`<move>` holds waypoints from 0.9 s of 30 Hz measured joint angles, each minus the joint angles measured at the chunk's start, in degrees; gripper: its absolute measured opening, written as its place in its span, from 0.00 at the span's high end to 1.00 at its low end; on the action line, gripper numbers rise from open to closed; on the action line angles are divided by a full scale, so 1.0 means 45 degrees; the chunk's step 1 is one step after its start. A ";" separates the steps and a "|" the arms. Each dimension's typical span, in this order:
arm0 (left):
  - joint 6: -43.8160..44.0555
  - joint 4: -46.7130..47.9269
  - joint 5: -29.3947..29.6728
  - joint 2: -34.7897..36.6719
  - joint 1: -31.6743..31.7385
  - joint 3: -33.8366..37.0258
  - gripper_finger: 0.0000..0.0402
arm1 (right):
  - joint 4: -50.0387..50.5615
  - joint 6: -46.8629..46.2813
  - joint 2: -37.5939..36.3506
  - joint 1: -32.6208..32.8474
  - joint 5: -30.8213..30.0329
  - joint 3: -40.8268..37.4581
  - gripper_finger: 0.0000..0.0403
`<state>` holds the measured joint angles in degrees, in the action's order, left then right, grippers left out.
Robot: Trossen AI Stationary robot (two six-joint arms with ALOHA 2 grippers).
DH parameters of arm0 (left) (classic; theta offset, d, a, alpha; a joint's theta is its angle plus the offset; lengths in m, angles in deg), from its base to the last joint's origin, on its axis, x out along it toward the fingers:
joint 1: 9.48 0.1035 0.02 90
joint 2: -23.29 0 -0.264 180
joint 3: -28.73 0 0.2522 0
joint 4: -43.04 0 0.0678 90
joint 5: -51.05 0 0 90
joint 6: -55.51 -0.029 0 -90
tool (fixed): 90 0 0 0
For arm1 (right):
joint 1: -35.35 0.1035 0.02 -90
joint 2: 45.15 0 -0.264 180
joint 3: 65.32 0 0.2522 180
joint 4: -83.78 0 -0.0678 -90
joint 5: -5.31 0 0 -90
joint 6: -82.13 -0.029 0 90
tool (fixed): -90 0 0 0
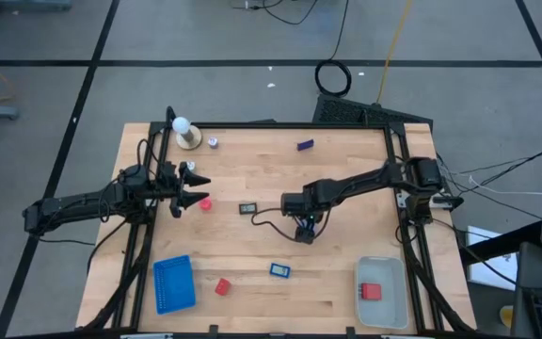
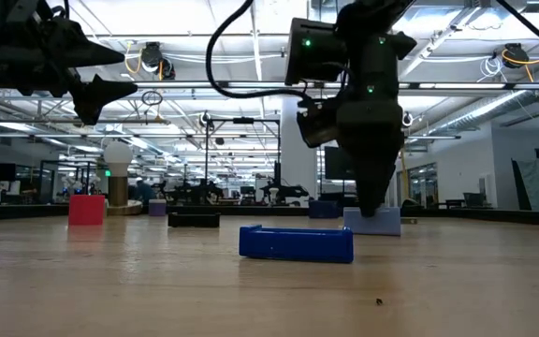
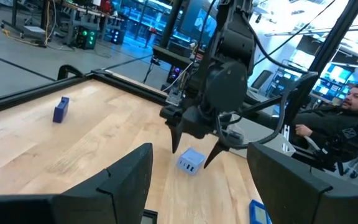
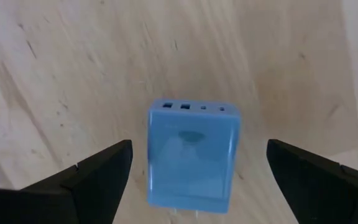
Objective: Pick & Place Office items
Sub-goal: Put the blue charger adapter into the gray bin
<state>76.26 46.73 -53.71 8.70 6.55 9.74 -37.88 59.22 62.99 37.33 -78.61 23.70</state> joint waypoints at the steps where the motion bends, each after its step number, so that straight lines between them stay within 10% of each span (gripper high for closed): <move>1: 0.0000 -0.0002 -0.0033 0.0001 0.0000 0.0000 0.35 | -0.0019 0.0039 0.0107 0.0005 -0.0005 0.0000 0.09; 14: -0.0017 0.0228 -0.0058 0.0001 -0.0005 0.0000 0.35 | -0.0069 0.0048 0.0907 0.0029 -0.0477 0.0062 0.12; 27: -0.0155 0.0298 -0.0077 0.0001 -0.0010 0.0000 0.35 | 0.0422 -0.1061 0.0946 0.0097 -0.1699 0.0024 0.44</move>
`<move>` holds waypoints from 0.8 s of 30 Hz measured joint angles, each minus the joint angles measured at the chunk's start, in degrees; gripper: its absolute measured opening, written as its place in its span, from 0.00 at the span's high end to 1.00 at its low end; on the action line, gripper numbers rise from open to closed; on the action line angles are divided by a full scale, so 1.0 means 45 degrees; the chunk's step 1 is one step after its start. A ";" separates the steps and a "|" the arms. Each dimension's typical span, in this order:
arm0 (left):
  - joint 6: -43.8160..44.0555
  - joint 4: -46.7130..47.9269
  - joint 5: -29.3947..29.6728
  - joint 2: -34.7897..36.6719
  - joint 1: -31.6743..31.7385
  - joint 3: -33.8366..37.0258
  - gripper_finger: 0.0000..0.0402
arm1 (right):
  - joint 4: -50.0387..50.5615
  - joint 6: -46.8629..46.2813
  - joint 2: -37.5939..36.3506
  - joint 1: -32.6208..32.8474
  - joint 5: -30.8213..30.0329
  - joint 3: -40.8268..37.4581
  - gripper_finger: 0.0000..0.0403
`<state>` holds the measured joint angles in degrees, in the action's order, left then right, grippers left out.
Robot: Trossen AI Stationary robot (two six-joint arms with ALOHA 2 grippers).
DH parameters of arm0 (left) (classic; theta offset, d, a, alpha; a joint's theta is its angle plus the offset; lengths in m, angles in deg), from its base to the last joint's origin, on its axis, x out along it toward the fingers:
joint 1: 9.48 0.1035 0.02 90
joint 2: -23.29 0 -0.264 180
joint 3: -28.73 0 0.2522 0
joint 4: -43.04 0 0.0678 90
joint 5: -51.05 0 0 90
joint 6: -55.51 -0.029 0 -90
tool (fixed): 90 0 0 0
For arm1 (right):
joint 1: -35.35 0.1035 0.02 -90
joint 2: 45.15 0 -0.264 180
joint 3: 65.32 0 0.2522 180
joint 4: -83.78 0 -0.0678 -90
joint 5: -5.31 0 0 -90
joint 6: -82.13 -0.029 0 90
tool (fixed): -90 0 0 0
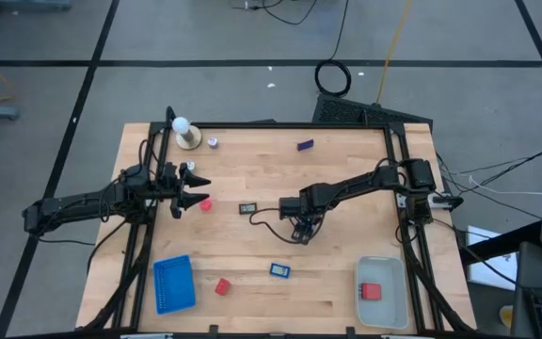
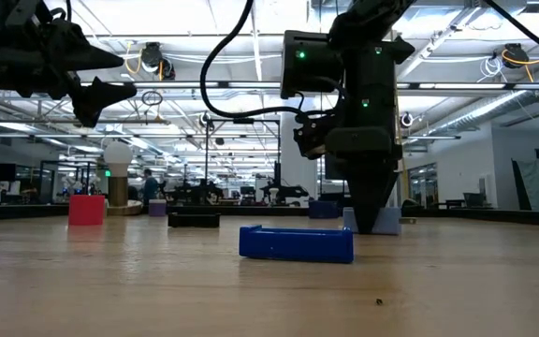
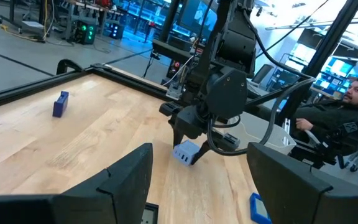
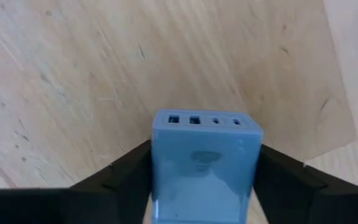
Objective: Pick & Place Office items
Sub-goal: Put the blue charger adapter into the gray bin
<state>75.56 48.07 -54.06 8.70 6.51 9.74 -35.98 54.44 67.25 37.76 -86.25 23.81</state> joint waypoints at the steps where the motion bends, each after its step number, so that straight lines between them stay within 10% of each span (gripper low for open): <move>1: 0.0000 -0.0005 0.0001 0.0000 0.0000 0.0000 0.35 | 0.0117 -0.0008 0.0000 0.0000 -0.0031 0.0000 0.47; 13: -0.0011 -0.0018 0.0009 0.0000 -0.0005 0.0000 0.35 | 0.1936 0.0074 -0.0956 -0.0015 -0.0527 -0.0121 0.49; 24: -0.0041 0.0032 0.0009 -0.0005 0.0000 0.0000 0.35 | 0.2372 -0.0948 -0.5594 0.0958 -0.1177 -0.0039 0.49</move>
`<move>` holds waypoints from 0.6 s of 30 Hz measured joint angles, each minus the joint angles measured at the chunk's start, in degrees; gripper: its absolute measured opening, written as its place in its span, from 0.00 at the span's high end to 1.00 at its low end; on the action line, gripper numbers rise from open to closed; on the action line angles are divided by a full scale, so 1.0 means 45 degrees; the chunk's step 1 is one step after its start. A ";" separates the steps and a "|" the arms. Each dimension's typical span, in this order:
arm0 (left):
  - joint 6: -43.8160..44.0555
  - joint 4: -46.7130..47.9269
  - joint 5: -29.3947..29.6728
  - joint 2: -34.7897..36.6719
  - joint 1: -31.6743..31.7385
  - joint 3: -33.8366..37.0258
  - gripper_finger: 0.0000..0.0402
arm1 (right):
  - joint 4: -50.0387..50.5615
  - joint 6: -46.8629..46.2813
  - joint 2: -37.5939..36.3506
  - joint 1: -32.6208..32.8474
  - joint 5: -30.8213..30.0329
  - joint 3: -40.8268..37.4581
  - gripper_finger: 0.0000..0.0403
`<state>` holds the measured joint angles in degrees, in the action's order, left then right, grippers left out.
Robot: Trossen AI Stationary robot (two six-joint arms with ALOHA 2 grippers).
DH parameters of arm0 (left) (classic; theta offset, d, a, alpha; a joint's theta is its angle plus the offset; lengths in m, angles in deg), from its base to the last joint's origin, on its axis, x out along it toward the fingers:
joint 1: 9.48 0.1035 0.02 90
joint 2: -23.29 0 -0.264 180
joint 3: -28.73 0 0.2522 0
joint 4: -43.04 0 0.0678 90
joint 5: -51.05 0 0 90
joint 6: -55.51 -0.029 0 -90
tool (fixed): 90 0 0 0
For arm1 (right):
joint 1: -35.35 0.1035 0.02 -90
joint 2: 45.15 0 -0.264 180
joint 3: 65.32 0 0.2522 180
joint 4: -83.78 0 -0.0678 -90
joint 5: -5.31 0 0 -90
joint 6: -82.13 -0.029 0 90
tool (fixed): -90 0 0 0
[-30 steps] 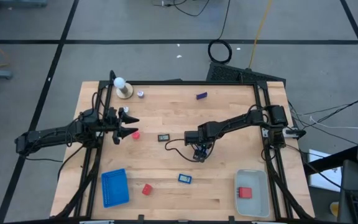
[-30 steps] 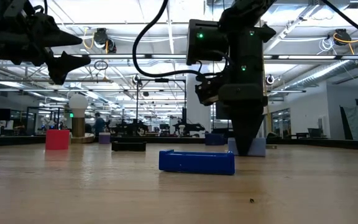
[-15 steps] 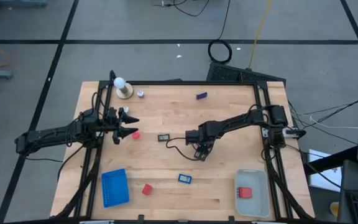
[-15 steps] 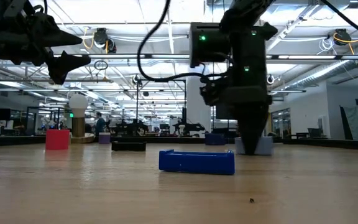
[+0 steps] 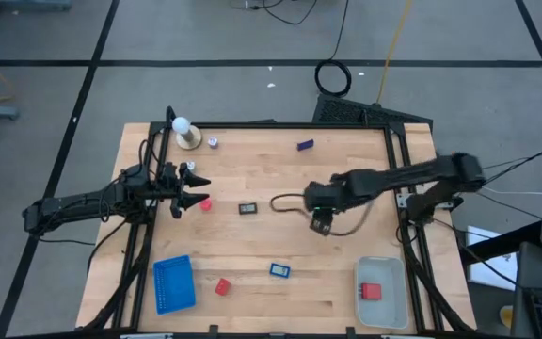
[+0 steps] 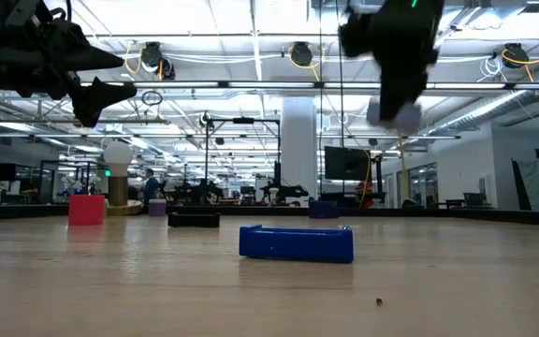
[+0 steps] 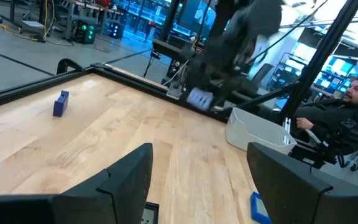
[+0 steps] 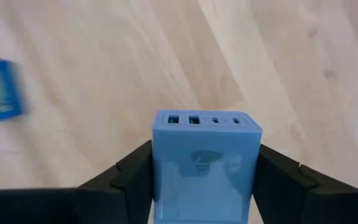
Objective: Pick & Place Office items
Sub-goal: Put the blue charger adapter into the gray bin
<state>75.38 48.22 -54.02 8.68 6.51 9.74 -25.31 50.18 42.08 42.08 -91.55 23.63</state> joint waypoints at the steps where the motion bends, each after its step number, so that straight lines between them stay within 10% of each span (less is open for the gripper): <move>1: 0.0002 -0.0009 0.0000 0.0001 0.0000 0.0000 0.35 | -0.0010 -0.0259 -0.0514 0.0178 0.0054 -0.0003 0.49; 18: 0.0298 -0.0019 0.0118 0.0005 0.0000 0.0000 0.35 | -0.0395 -0.6166 -0.5019 0.5670 0.0598 0.0005 0.49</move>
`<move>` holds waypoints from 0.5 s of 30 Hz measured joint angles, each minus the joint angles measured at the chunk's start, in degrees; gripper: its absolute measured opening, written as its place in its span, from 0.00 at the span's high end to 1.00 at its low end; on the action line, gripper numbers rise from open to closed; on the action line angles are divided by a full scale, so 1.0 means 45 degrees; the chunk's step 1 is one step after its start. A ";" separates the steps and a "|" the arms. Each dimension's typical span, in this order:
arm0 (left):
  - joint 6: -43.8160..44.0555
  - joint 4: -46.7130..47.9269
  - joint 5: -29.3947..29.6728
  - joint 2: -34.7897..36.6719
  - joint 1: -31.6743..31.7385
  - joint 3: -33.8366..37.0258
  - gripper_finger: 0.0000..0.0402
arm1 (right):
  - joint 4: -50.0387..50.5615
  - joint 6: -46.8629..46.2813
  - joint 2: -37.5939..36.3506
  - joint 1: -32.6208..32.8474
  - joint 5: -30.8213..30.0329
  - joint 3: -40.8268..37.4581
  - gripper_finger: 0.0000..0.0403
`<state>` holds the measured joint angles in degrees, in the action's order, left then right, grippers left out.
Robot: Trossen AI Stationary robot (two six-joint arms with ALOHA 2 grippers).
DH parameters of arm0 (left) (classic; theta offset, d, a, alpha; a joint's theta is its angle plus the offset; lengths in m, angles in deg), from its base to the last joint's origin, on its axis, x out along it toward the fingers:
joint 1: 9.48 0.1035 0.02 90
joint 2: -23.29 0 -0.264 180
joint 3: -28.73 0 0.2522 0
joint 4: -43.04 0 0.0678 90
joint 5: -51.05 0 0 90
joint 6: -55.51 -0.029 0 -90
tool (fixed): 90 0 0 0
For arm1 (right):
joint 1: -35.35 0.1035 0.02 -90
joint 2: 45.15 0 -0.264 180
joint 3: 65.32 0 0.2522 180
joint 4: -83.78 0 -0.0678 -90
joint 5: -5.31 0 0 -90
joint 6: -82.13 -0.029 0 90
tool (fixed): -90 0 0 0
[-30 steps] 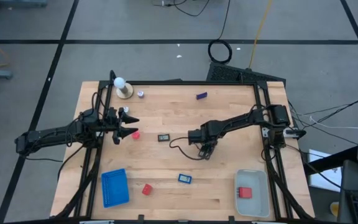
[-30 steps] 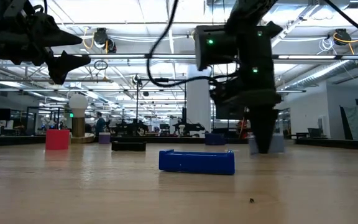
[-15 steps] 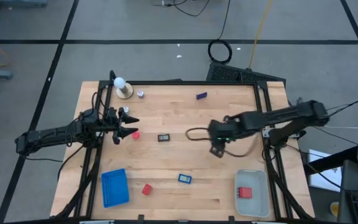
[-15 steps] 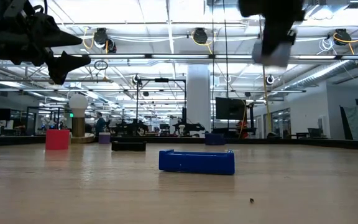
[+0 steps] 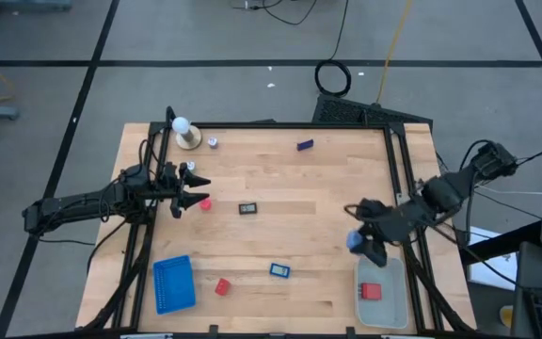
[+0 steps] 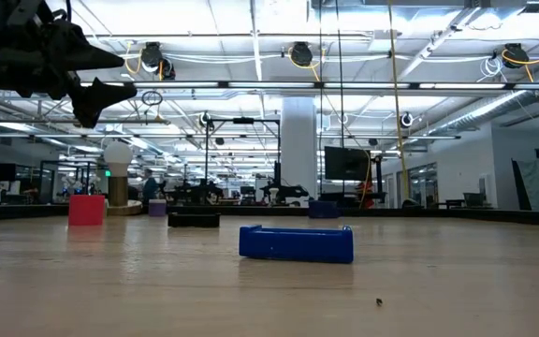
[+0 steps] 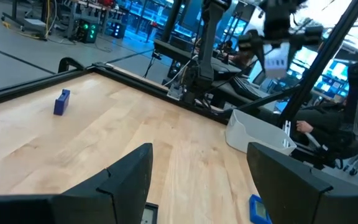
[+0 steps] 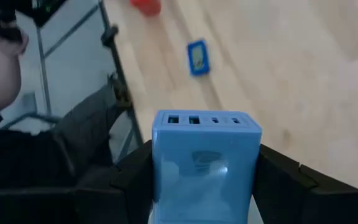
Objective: Pick & Place Office items
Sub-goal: Put the blue charger adapter into the gray bin
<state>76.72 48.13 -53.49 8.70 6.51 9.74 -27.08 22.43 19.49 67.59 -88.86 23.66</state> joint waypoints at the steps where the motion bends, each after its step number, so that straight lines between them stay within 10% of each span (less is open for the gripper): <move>1: 0.0054 0.0003 0.0031 0.0000 0.0004 0.0000 0.35 | 0.0048 -0.0351 0.0098 0.0306 0.0032 -0.0009 0.49; 15: 0.0204 -0.0008 0.0033 0.0000 0.0001 0.0000 0.35 | -0.0182 -0.4855 0.0744 0.3104 0.1062 -0.3246 0.49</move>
<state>77.63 48.09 -53.34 8.70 6.51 9.74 -27.90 0.58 22.84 81.56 -84.08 9.05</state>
